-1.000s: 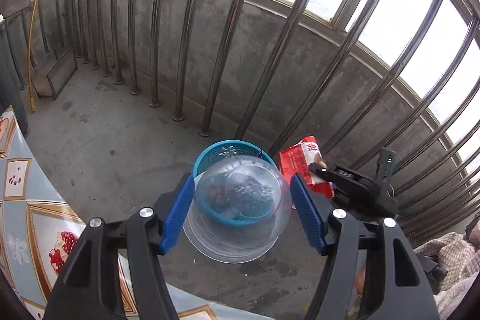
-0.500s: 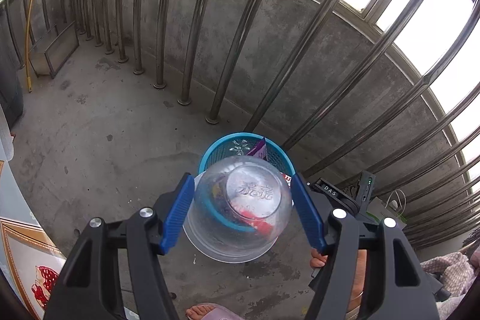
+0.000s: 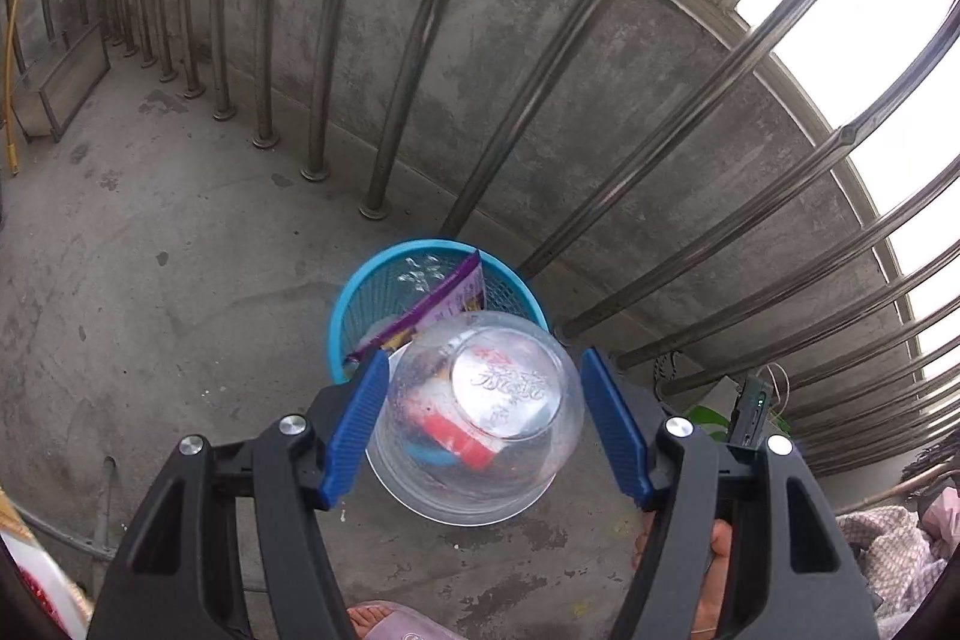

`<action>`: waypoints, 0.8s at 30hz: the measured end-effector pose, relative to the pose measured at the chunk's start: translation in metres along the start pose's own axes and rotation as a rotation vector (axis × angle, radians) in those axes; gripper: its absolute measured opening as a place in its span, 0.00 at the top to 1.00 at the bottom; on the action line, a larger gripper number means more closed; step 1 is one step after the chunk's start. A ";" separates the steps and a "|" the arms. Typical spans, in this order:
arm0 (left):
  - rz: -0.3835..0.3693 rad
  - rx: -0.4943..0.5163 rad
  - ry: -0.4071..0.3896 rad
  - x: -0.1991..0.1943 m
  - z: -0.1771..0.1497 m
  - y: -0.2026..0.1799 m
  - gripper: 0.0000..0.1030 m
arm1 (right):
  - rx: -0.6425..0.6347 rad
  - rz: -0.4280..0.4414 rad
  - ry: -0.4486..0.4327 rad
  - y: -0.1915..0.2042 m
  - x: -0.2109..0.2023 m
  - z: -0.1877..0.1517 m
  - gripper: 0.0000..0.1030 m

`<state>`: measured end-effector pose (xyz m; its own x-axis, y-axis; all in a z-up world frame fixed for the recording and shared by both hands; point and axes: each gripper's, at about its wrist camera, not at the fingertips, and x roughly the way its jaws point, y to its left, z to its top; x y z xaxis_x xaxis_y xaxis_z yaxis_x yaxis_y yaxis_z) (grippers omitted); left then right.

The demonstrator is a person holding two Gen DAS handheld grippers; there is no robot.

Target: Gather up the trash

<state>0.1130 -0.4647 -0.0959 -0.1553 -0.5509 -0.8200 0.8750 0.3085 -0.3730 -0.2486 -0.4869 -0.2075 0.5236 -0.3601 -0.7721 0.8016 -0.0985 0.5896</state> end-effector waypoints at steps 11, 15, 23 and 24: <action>0.048 -0.038 0.042 0.051 0.013 -0.008 0.26 | -0.002 -0.003 0.010 0.000 0.002 0.002 0.42; 0.084 -0.007 -0.039 0.010 0.006 -0.011 0.26 | -0.015 0.008 0.010 0.004 0.000 -0.002 0.42; 0.152 -0.036 -0.273 -0.114 -0.038 -0.005 0.18 | -0.166 0.043 -0.036 0.053 -0.035 -0.014 0.42; 0.174 -0.048 -0.306 -0.132 -0.049 -0.003 0.15 | -0.208 0.050 -0.049 0.065 -0.043 -0.018 0.42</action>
<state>0.1086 -0.3552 -0.0080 0.1445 -0.6914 -0.7079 0.8529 0.4497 -0.2652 -0.2139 -0.4614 -0.1402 0.5539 -0.4049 -0.7275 0.8197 0.1124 0.5616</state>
